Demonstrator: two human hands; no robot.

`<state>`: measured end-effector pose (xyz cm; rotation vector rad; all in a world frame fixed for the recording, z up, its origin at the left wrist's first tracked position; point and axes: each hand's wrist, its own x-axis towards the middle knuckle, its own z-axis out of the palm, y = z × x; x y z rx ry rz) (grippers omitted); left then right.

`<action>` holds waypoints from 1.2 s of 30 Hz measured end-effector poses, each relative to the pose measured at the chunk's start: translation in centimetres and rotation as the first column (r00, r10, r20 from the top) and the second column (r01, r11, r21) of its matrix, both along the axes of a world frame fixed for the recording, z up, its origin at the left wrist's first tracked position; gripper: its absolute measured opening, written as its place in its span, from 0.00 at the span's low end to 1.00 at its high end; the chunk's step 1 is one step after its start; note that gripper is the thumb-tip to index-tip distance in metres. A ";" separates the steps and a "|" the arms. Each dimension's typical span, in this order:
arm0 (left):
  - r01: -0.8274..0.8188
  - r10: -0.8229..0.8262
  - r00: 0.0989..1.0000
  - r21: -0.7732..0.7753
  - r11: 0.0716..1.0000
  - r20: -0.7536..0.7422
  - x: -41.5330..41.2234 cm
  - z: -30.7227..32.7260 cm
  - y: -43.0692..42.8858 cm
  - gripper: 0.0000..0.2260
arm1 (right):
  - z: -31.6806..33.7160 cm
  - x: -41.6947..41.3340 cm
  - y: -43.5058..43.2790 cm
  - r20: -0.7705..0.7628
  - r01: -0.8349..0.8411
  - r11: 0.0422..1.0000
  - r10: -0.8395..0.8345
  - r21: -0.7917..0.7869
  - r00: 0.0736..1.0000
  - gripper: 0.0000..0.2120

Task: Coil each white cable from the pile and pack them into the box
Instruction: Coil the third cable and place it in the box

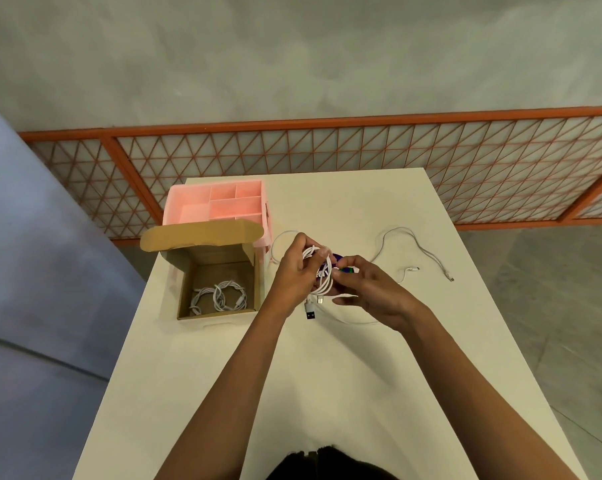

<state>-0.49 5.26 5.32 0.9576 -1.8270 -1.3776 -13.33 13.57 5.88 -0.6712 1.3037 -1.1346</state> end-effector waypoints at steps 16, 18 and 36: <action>0.082 -0.069 0.994 0.162 0.983 -0.087 0.2 0.7 0.6 0.07 | -1.6 -0.9 -0.2 0.084 -0.005 0.989 0.017 -0.145 0.996 0.11; 0.082 -0.068 0.993 0.159 0.984 -0.091 0.1 0.7 0.7 0.07 | -1.5 -1.3 -0.2 -0.083 -0.007 0.984 -0.007 -0.177 0.997 0.09; 0.015 -0.013 0.998 0.023 1.000 -0.065 -0.1 0.2 0.5 0.05 | -0.3 0.7 -0.8 0.344 0.305 0.952 -0.291 0.015 0.892 0.08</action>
